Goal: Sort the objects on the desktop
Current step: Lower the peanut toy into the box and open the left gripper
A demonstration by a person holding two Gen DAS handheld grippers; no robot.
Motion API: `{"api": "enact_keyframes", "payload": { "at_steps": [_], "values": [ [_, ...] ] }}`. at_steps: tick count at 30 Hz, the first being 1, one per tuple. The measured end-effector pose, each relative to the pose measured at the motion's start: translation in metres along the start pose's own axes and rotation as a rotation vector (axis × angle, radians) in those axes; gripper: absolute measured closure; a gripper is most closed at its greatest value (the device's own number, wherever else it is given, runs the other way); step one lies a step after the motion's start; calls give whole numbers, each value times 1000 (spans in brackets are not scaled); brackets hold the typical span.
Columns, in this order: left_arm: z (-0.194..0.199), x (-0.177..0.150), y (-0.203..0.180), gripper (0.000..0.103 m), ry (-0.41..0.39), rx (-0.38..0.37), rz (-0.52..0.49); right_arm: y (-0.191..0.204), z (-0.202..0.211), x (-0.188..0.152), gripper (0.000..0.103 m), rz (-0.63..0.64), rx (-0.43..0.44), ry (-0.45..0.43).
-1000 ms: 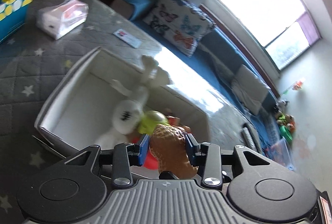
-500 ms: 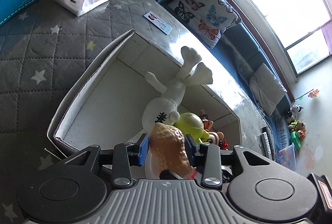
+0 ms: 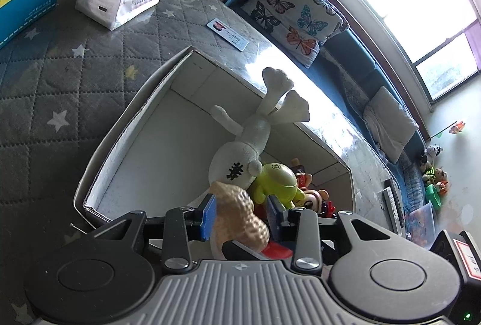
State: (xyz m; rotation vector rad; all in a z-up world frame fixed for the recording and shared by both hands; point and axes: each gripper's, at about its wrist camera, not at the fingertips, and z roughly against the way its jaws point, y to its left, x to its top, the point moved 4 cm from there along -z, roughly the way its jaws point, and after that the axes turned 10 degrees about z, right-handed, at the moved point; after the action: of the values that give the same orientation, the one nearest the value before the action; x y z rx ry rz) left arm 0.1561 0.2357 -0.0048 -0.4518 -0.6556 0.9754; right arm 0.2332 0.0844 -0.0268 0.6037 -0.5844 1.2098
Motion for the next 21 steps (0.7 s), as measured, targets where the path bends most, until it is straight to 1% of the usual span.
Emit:
{"api": "enact_keyframes", "payload": {
  "at_steps": [5,9,12,14,16,17,20,21],
  "values": [
    [1,-2,0,65,-3,5,-11,0,3,0,58,-1,-13,-9],
    [6,-4,-2,65,-19,3,-39,2,8,0,58,1,-25,-23],
    [13,-6,-4,65,-52,3,-72,4,13,1,57,-9,-36,-45],
    [19,-7,-6,65,-79,6,-103,6,17,0,53,-10,-49,-55],
    [25,-10,-7,65,-110,13,-130,9,23,-1,52,-12,-67,-71],
    [28,-12,-7,65,-130,16,-147,10,25,-2,49,-16,-73,-79],
    [35,-17,-10,65,-169,22,-192,14,33,-6,44,-38,-83,-107],
    [37,-19,-11,65,-177,21,-206,16,36,-7,44,-42,-92,-114]
  ]
}}
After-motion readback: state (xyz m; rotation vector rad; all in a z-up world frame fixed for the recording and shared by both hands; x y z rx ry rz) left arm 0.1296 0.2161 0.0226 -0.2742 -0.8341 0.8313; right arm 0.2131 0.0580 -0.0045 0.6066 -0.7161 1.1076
